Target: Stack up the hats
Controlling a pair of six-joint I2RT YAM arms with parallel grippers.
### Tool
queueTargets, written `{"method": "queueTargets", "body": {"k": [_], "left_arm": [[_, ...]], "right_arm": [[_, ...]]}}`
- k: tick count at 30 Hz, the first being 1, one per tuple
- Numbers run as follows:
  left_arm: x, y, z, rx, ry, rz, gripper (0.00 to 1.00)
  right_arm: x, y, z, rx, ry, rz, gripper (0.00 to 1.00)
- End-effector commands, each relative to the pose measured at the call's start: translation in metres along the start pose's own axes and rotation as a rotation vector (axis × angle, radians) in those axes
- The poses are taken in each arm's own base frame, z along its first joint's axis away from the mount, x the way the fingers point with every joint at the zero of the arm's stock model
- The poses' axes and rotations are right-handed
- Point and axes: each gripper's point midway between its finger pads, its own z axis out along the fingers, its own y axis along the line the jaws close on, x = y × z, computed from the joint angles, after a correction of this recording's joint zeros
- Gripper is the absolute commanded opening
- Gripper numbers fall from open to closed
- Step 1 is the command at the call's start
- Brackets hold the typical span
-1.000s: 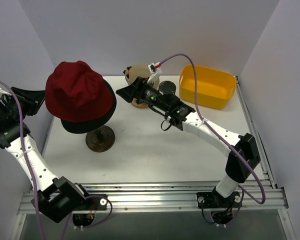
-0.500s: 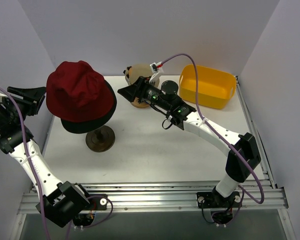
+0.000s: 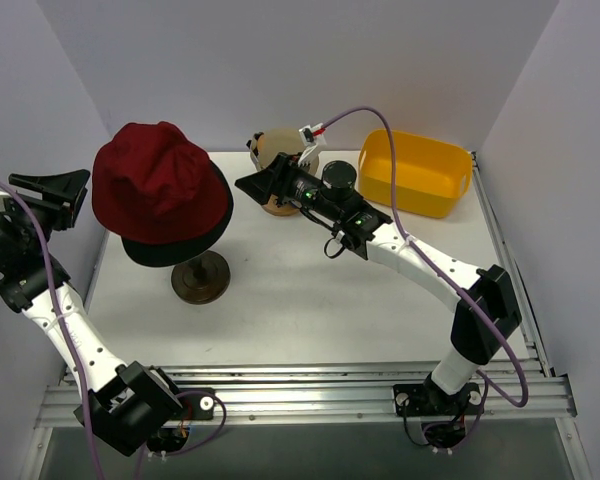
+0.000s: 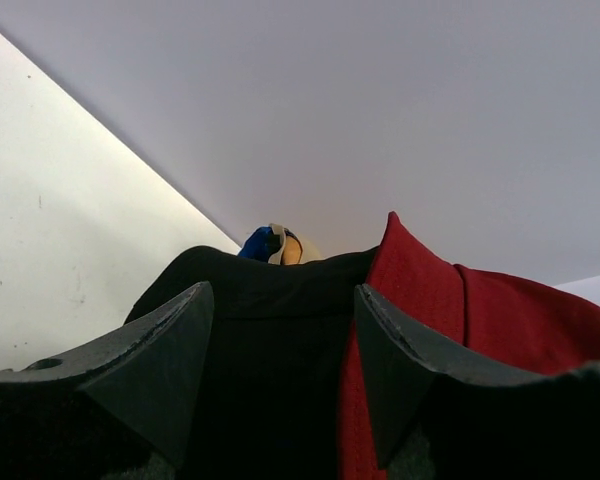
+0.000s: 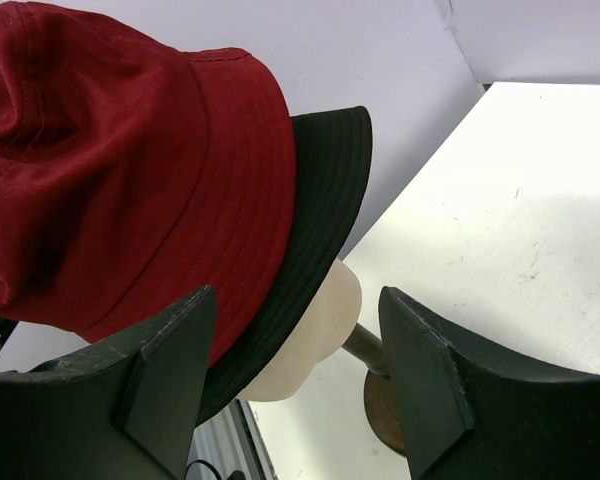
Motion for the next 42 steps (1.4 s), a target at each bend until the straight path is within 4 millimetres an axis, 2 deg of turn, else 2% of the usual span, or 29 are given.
{"method": "queueTargets", "body": {"k": [1, 6, 12, 17, 18, 22, 23, 25, 26, 28, 32, 33, 34, 35, 37, 40, 42], "left_arm": [[-0.006, -0.033, -0.007, 0.116, -0.027, 0.072, 0.67], [-0.004, -0.030, -0.005, 0.132, -0.017, 0.067, 0.67], [0.004, -0.017, 0.001, 0.150, -0.002, 0.035, 0.66], [0.010, -0.015, 0.006, 0.160, 0.015, 0.031, 0.58], [0.008, -0.018, 0.007, 0.179, 0.010, 0.036, 0.56], [0.009, -0.021, 0.009, 0.234, 0.015, 0.008, 0.31], [0.010, -0.021, 0.009, 0.246, 0.021, 0.000, 0.19], [0.011, -0.020, 0.010, 0.263, 0.033, -0.016, 0.05], [0.013, -0.020, 0.011, 0.265, 0.045, -0.015, 0.03], [0.012, -0.017, 0.012, 0.261, 0.053, -0.015, 0.02], [0.007, -0.014, 0.009, 0.250, 0.058, 0.005, 0.02], [0.003, -0.014, 0.005, 0.249, 0.050, 0.016, 0.07], [0.000, -0.014, 0.003, 0.249, 0.044, 0.021, 0.17], [-0.003, -0.018, 0.000, 0.258, 0.042, 0.026, 0.33], [-0.013, -0.023, -0.004, 0.270, 0.016, 0.037, 0.41], [-0.020, -0.043, -0.011, 0.345, 0.001, 0.038, 0.52], [-0.022, -0.056, -0.014, 0.395, -0.001, 0.042, 0.55]], "right_arm": [[-0.016, 0.014, 0.005, -0.052, -0.039, -0.037, 0.61], [-0.015, 0.012, 0.007, -0.049, -0.042, -0.032, 0.61], [-0.009, 0.009, 0.012, -0.034, -0.022, -0.028, 0.60], [-0.008, 0.015, 0.016, -0.017, -0.022, -0.054, 0.60], [-0.003, 0.015, 0.017, -0.003, -0.013, -0.057, 0.60], [0.007, 0.018, 0.024, 0.025, 0.002, -0.072, 0.60], [0.006, 0.021, 0.026, 0.023, -0.001, -0.075, 0.60], [0.014, 0.023, 0.030, 0.040, 0.013, -0.083, 0.60], [0.013, 0.026, 0.032, 0.040, 0.010, -0.089, 0.60], [0.021, 0.026, 0.036, 0.060, 0.023, -0.094, 0.60], [0.022, 0.022, 0.039, 0.090, 0.017, -0.101, 0.60], [0.022, 0.022, 0.038, 0.094, 0.015, -0.101, 0.60], [0.022, 0.021, 0.038, 0.100, 0.015, -0.104, 0.60], [0.020, 0.020, 0.037, 0.108, 0.010, -0.109, 0.60], [0.022, 0.018, 0.035, 0.119, 0.014, -0.113, 0.60], [0.020, 0.013, 0.033, 0.134, 0.014, -0.122, 0.60], [0.019, 0.013, 0.032, 0.134, 0.018, -0.126, 0.60]]}}
